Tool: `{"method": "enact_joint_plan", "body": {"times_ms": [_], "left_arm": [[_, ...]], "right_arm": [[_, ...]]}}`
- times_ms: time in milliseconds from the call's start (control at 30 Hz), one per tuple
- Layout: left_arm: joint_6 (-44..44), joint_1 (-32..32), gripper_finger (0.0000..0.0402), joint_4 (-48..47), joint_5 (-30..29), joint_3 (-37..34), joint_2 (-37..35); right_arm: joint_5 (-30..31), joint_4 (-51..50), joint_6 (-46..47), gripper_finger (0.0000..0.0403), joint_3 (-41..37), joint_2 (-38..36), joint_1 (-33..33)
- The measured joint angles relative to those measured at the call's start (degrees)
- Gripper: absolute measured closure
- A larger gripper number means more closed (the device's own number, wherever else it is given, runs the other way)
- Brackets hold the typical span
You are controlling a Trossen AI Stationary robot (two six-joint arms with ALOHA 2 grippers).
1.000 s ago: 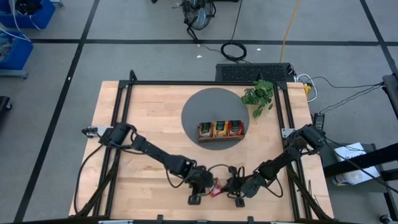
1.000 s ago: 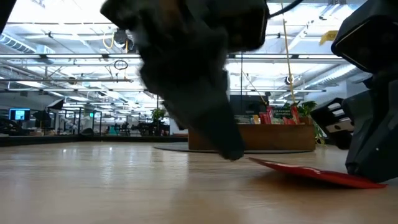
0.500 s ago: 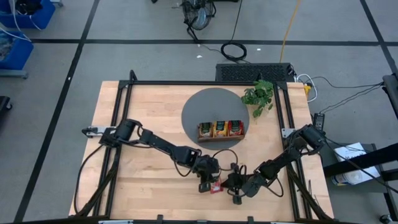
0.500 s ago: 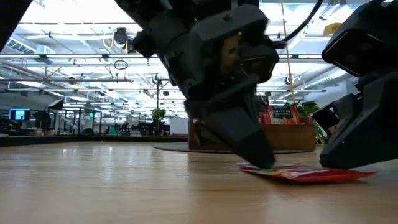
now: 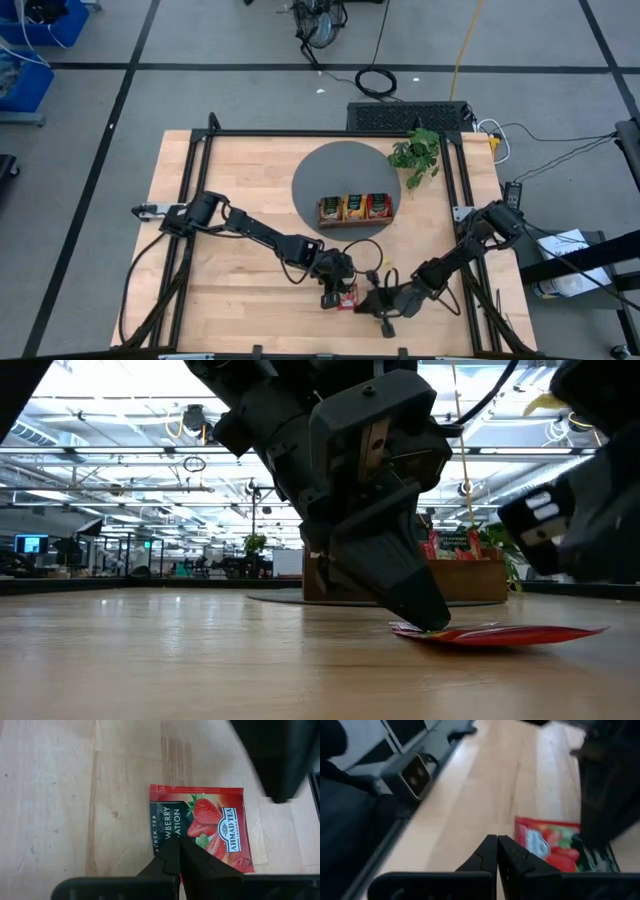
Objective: Pick & Place Tea
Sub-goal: Put the red tea bag into the right section of the wooden organizer
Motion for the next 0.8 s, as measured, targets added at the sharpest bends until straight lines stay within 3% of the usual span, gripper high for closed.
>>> {"method": "enact_joint_plan", "body": {"times_ms": [167,400,633,800], "left_arm": [[-0.02,0.02,0.0387,0.0,-0.01,-0.03,0.04],[0.15,0.02,0.0396,1.23,-0.07,-0.09,0.09],[1.71,0.2,0.0358,1.06,1.79,-0.22,-0.95],[4.87,0.2,0.033,-4.27,1.12,-0.39,-5.13]], "right_arm": [[0.2,-5.5,3.67,0.0403,0.0,0.16,-0.09],[0.27,-4.35,7.0,0.0403,0.17,4.1,-0.89],[-0.88,-4.92,8.17,0.0403,0.21,4.63,-1.51],[-0.95,-5.73,9.46,0.0403,-0.56,4.72,-1.51]]}}
